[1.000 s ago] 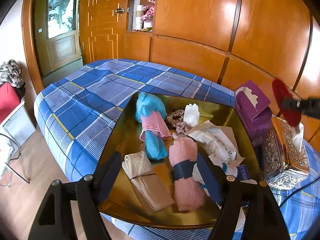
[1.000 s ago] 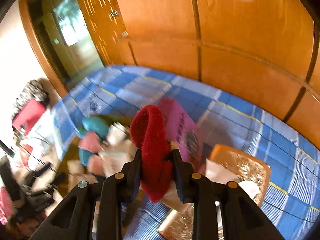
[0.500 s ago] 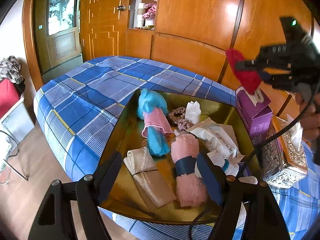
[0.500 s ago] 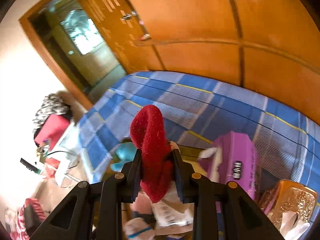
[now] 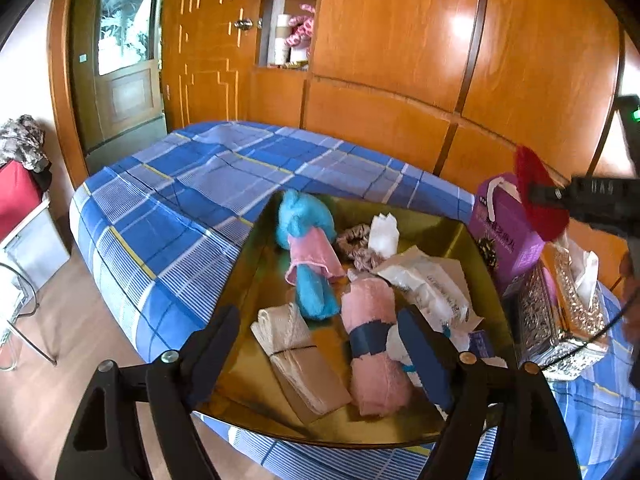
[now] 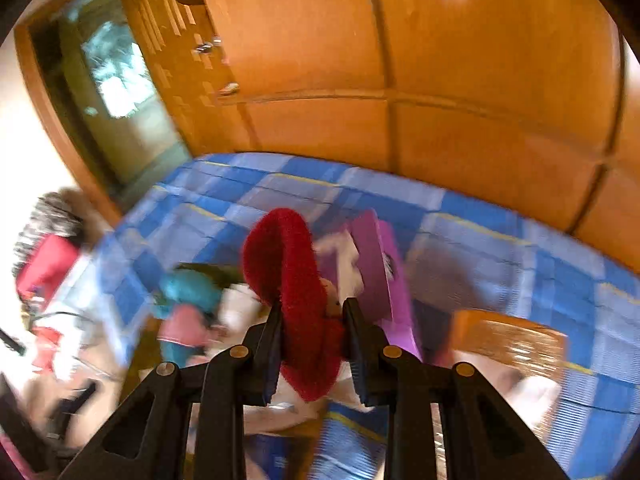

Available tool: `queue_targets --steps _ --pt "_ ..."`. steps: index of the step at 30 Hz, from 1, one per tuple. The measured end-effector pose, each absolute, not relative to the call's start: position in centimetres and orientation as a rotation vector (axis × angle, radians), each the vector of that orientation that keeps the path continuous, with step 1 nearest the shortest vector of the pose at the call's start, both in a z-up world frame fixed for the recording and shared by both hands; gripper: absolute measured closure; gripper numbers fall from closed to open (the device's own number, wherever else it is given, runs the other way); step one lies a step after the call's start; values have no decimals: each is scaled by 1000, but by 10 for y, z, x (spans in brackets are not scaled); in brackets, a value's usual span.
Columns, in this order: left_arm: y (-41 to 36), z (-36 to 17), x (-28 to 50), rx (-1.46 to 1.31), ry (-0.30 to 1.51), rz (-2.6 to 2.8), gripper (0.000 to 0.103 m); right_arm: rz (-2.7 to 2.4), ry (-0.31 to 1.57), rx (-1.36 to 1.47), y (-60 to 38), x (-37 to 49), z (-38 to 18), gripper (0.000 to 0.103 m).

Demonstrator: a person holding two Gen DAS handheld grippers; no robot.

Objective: Organize soft objects
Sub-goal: 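Carry the red sock over the gold tray with the right gripper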

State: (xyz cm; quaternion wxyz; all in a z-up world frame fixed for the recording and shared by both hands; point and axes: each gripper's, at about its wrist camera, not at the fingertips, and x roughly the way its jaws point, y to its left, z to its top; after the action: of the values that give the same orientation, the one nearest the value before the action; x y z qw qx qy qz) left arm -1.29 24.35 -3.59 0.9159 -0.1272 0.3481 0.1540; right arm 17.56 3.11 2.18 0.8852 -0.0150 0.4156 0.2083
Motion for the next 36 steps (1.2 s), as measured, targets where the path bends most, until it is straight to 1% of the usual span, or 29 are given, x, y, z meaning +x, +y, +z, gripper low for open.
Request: queue_targets --steps 6,10,18,24,27,29,36 --pt "248 -32 -17 -264 705 324 18 373 825 17 11 171 28 76" --pt "248 -30 -18 -261 700 327 17 451 784 -16 24 159 32 76" --pt "260 -25 -31 -257 692 363 16 602 875 -73 84 166 -6 76" --pt "274 -25 -40 -271 685 407 14 820 969 -49 131 151 -35 76" --pt "277 -27 -39 -278 692 418 11 865 989 -111 149 134 -48 70" --pt "276 -29 -37 -276 702 417 11 866 993 -140 154 126 -55 58" --pt "266 -26 -37 -249 691 409 9 827 975 -128 136 116 -57 58"
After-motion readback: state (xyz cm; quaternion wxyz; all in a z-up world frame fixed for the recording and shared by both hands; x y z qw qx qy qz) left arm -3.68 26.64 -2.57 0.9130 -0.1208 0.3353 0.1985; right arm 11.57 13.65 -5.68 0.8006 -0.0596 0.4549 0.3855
